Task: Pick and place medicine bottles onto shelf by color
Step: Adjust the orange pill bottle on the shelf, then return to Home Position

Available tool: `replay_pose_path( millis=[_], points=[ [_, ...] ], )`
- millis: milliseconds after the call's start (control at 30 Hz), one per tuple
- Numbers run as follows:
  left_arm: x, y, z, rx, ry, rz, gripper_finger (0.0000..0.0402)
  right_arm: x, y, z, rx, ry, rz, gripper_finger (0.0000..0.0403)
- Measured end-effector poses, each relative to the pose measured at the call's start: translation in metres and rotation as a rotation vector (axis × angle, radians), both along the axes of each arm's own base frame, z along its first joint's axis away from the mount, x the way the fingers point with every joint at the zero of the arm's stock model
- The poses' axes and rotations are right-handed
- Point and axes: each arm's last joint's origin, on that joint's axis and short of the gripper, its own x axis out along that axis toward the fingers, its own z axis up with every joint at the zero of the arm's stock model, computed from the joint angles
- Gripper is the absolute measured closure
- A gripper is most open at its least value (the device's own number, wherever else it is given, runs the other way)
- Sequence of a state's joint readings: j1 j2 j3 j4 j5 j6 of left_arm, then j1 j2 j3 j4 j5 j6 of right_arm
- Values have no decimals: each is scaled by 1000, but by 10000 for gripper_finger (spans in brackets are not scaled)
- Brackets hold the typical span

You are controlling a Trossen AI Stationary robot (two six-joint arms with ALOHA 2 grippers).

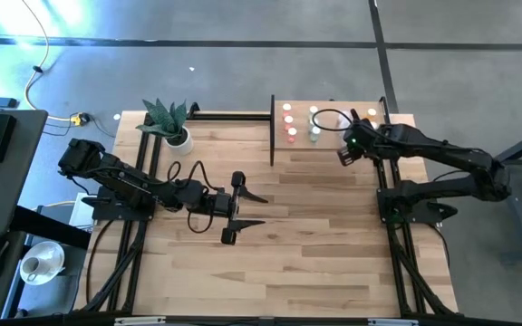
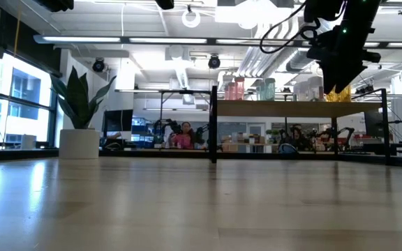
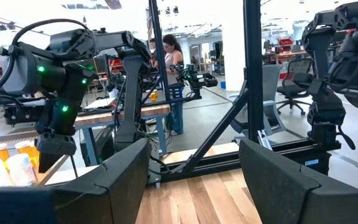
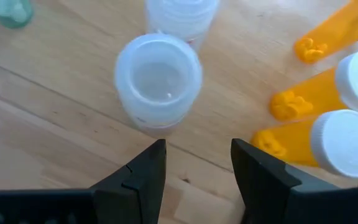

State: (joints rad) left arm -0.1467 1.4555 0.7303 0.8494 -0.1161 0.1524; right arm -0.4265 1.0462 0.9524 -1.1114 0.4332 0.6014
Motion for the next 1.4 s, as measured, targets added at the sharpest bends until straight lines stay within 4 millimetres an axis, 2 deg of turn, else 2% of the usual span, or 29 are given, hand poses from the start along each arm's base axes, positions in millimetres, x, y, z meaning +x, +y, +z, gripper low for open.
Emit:
replay_pose_path(
  millis=[433,700,800,1000,1233,1300,1400],
  points=[
    [0,0,0,0,0,0,163,-5,-7,0,-24,23,-47,231],
    [0,0,-4,-16,47,-1,163,-5,-8,0,-19,40,-18,231],
    [-3,1,0,-44,57,0,163,-5,-7,0,8,37,15,231],
    [-31,5,18,-39,174,15,163,-6,6,5,112,-62,128,231],
    [-77,10,40,-65,271,47,163,-16,32,23,73,-225,267,231],
    [-88,9,38,-75,265,33,163,-18,42,30,44,-297,329,231],
    [-104,6,23,-96,281,48,163,-18,56,34,-44,-408,414,231]
  ],
)
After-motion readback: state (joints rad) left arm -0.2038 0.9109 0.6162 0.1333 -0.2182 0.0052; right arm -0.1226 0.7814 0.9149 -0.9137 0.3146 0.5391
